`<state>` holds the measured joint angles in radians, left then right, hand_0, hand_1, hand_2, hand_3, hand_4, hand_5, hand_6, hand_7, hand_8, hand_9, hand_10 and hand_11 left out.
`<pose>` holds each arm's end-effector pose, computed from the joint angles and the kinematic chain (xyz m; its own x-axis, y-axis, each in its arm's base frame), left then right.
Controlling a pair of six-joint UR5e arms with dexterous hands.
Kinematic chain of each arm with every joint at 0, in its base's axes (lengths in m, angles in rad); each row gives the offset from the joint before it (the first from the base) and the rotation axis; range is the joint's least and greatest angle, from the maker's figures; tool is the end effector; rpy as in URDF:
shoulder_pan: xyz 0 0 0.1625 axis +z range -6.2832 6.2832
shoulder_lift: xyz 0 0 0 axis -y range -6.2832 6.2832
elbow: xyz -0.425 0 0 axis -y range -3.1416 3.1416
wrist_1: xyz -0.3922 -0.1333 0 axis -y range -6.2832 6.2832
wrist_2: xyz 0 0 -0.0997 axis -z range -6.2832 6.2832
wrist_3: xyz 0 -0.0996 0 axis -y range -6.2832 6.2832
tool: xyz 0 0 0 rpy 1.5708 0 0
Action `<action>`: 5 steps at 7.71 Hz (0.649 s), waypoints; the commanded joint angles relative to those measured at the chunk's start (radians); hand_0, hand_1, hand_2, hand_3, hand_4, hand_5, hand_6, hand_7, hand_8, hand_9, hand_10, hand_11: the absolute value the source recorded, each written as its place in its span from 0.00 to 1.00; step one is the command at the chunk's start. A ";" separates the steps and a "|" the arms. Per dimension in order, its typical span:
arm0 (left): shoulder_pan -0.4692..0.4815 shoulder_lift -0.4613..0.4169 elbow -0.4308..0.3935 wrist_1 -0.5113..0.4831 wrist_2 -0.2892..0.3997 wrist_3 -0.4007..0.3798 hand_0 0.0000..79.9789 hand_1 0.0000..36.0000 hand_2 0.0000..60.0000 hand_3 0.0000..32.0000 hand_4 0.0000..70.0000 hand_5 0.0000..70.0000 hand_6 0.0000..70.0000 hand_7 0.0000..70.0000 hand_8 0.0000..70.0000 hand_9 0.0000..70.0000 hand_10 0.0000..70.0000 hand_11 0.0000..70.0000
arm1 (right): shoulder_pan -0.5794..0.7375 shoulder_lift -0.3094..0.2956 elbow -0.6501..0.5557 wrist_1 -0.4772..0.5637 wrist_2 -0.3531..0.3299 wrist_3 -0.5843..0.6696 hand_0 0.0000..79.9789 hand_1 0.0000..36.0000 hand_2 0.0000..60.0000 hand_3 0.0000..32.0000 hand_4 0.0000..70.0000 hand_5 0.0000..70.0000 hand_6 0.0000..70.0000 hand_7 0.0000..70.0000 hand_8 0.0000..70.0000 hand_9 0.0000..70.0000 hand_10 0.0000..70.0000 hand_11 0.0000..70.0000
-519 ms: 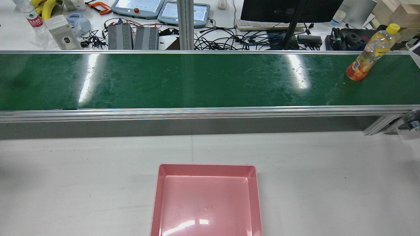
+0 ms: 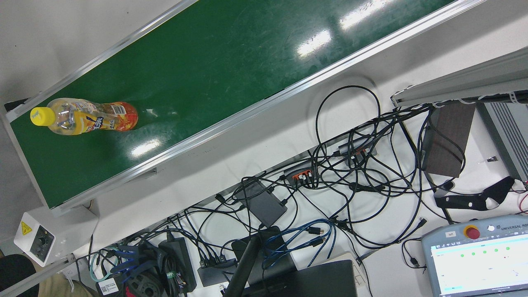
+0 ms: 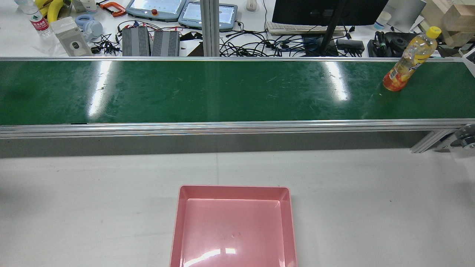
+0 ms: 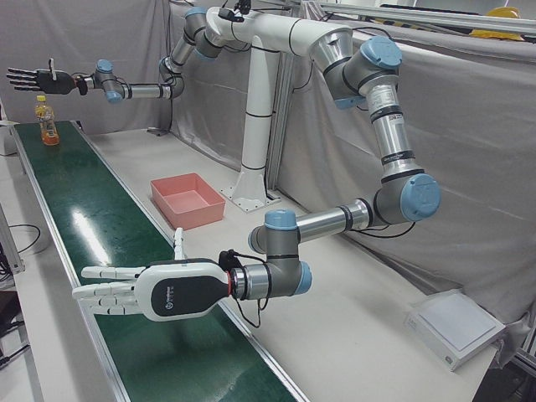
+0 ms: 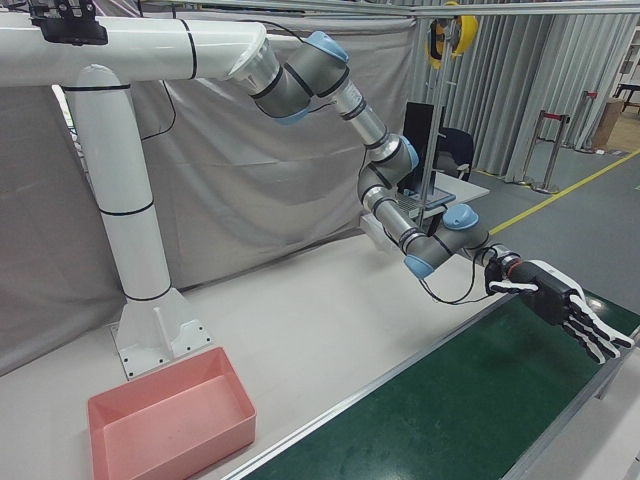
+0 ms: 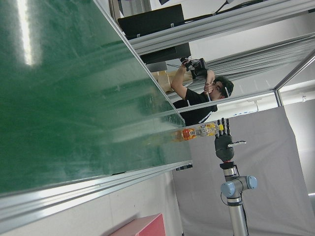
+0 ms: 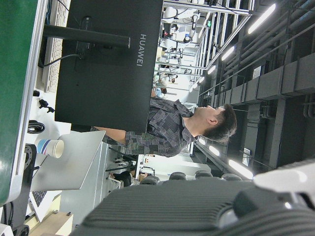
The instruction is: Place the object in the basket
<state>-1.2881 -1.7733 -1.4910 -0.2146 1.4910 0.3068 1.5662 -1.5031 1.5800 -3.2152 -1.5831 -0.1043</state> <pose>0.0321 -0.6169 0.5920 -0.9604 -0.1002 -0.2598 0.2074 0.3651 -0.9076 0.1297 -0.5203 0.6558 -0.9944 0.0165 0.1042 -0.1041 0.0050 -0.9946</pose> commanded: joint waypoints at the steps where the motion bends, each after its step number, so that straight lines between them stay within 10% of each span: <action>1: -0.002 0.000 0.000 0.000 0.000 0.000 0.61 0.03 0.00 0.00 0.22 0.07 0.00 0.00 0.06 0.12 0.10 0.15 | 0.000 0.001 0.000 0.000 0.002 0.000 0.00 0.00 0.00 0.00 0.00 0.00 0.00 0.00 0.00 0.00 0.00 0.00; 5: 0.000 0.000 0.001 0.000 0.000 0.000 0.61 0.06 0.00 0.00 0.22 0.07 0.00 0.00 0.06 0.12 0.10 0.15 | 0.000 0.000 -0.002 0.002 0.000 0.000 0.00 0.00 0.00 0.00 0.00 0.00 0.00 0.00 0.00 0.00 0.00 0.00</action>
<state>-1.2887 -1.7733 -1.4910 -0.2161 1.4910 0.3068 1.5662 -1.5031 1.5787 -3.2152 -1.5830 -0.1043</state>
